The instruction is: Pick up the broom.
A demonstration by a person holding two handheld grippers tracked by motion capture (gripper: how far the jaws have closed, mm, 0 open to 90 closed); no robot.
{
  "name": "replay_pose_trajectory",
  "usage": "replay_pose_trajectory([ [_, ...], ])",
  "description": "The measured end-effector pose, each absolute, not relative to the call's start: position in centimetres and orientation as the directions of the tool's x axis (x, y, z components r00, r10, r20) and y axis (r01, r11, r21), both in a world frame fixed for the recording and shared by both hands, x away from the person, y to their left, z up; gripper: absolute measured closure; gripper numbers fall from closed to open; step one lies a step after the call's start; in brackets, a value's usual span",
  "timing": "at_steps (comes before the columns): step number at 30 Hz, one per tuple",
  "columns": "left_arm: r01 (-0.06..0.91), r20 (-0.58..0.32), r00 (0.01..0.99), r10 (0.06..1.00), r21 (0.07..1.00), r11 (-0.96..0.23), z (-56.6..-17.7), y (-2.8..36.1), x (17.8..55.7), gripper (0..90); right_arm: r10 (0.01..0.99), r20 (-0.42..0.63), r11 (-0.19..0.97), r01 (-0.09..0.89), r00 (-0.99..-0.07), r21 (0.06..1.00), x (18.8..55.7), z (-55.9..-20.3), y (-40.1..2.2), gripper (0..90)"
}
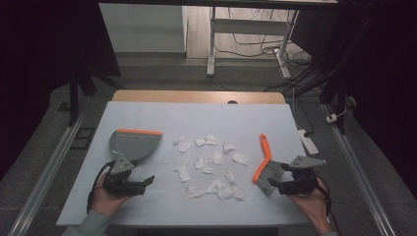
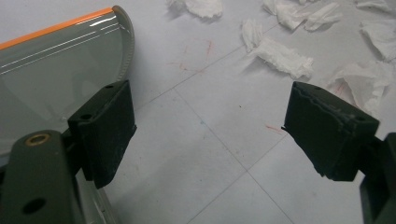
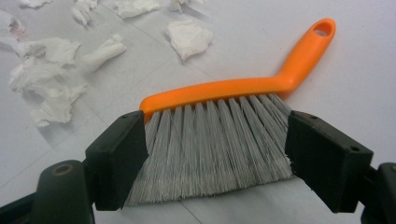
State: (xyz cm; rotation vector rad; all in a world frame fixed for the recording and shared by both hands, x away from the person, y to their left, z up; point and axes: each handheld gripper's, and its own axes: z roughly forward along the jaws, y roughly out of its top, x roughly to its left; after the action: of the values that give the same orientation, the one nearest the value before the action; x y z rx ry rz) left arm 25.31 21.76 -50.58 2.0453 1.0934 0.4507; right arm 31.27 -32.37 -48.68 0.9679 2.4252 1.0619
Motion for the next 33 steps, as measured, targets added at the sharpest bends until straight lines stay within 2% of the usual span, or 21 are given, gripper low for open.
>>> replay_pose_trajectory([
  [24,0.543,-0.033,0.566,0.824,0.766,-0.343,-50.6,21.6,25.3,17.4,0.680,-0.020,0.508,0.451,-0.733,0.733,31.0,-48.7,-31.4,22.7],
  [30,0.521,-0.003,0.574,0.819,0.773,-0.362,-50.4,21.8,25.1,17.4,0.702,-0.015,0.506,0.484,-0.712,0.715,31.3,-47.6,-30.7,23.8],
  [33,0.520,-0.019,0.583,0.813,0.777,-0.355,-50.3,21.8,25.3,17.6,0.725,-0.015,0.498,0.510,-0.688,0.701,32.1,-46.7,-30.4,23.9],
])
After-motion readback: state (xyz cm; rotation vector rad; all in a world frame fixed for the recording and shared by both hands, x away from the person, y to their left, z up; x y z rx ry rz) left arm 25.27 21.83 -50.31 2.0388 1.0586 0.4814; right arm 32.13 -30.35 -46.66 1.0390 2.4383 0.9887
